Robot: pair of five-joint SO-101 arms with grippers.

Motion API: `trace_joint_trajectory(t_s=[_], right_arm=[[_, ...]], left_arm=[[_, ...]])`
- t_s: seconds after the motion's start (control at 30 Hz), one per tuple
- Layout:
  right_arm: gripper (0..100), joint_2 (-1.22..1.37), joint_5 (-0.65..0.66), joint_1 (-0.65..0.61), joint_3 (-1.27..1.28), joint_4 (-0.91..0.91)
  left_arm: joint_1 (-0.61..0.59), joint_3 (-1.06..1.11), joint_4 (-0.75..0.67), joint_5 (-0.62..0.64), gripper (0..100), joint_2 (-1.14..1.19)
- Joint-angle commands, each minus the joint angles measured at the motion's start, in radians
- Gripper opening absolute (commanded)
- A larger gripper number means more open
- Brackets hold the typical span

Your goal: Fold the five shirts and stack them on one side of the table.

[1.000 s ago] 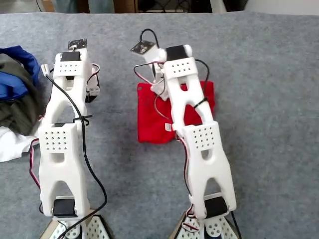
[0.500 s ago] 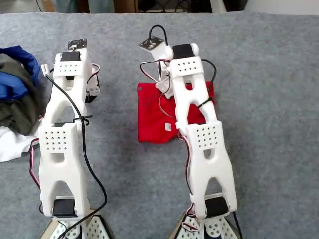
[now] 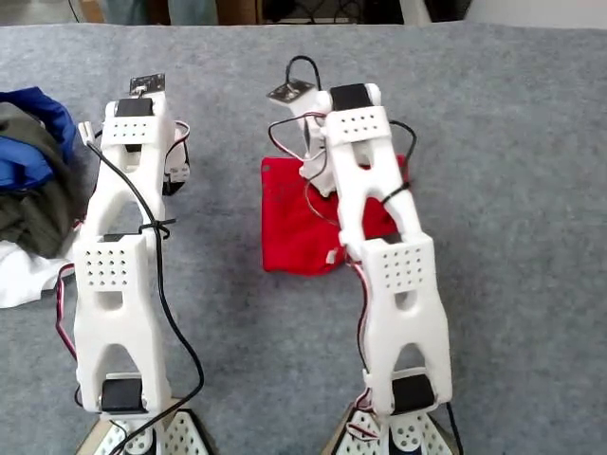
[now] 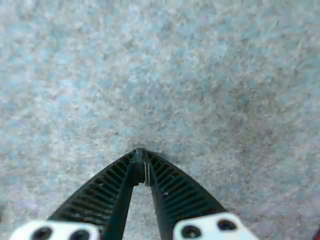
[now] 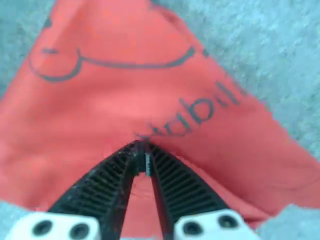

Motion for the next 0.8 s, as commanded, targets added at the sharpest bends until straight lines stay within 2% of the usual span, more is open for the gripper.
trace_joint_trajectory(t_s=[0.0,0.3,0.5,0.6,0.77], right_arm=[[1.5,-0.105,-0.002,0.081,0.081,0.009],[1.5,-0.314,0.109,0.292,0.403,0.005],[1.5,-0.438,0.175,0.443,0.476,0.003],[1.5,-0.472,0.172,0.443,0.476,-0.015],[1.5,-0.518,0.124,0.285,0.476,-0.143]], left_arm=[[0.001,-0.025,-0.009,0.002,3,-0.072],[0.001,-0.025,-0.009,0.002,3,-0.072],[0.001,-0.025,-0.009,0.002,3,-0.072],[0.002,-0.025,-0.009,0.002,3,-0.072],[0.002,-0.025,-0.009,0.002,3,-0.071]])
